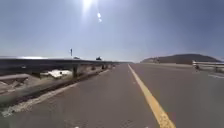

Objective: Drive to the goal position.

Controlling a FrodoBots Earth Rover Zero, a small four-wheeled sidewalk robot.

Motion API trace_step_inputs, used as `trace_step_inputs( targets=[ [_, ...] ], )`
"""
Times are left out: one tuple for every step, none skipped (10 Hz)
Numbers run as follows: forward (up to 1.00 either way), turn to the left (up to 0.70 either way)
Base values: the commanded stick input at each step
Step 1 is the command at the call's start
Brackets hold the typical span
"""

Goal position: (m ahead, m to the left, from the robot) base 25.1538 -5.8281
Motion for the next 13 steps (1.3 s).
trace_step_inputs(
  targets=[
    [0.85,-0.34],
    [0.85,-0.26],
    [0.85,-0.11],
    [0.85,0.0],
    [0.85,0.0],
    [0.85,0.0],
    [0.85,0.0],
    [0.85,0.0],
    [0.85,0.0],
    [0.85,0.0],
    [0.85,0.0],
    [0.85,0.0],
    [0.85,0.0]
  ],
)
